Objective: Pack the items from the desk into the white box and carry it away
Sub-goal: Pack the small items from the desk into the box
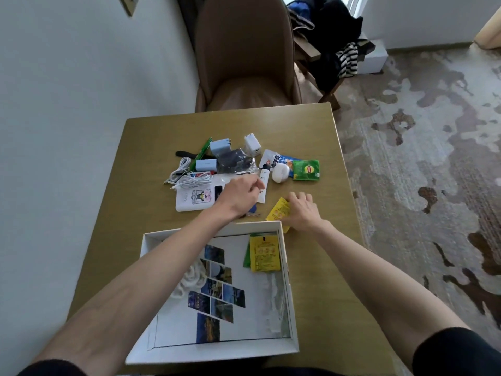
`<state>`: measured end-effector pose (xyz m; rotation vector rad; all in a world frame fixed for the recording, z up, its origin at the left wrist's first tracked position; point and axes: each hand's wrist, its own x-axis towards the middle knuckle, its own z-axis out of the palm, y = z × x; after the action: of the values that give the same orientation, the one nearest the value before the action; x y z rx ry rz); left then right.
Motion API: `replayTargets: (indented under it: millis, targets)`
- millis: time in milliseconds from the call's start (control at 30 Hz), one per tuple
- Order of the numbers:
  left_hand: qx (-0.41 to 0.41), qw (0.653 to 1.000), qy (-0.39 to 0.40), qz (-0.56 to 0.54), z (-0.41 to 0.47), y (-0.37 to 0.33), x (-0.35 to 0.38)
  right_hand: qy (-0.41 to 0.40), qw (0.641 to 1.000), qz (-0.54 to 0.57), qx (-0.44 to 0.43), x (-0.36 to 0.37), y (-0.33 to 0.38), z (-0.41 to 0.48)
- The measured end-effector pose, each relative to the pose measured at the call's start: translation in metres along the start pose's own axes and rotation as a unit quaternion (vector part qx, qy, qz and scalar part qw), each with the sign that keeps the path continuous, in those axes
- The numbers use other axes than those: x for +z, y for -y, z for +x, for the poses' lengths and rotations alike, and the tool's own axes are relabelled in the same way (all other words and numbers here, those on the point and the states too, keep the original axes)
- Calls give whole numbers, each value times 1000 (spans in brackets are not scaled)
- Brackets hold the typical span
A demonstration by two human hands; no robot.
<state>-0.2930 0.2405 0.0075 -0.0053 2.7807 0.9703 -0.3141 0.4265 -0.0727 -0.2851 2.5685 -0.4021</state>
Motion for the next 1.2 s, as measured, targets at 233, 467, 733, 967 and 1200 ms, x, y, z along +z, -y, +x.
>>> replayTargets:
  millis: [233,467,733,967,1200]
  targets:
    - [28,989,47,136,45,-28,36,-110,911,391,75,-10,-56,-16]
    - [128,931,103,326,112,-63,86,-183,833,517,73,-22,-88,-52]
    - [161,815,91,549,124,-59,116,-186,780,592,85,-23,-105,-74]
    - [202,873,-12,444,101,-72,88,-177,735,652,48,-45,-97,-84]
    - [23,977,-42,-206,18,-89,26,-184,775,596,-102,-80,-57,-81]
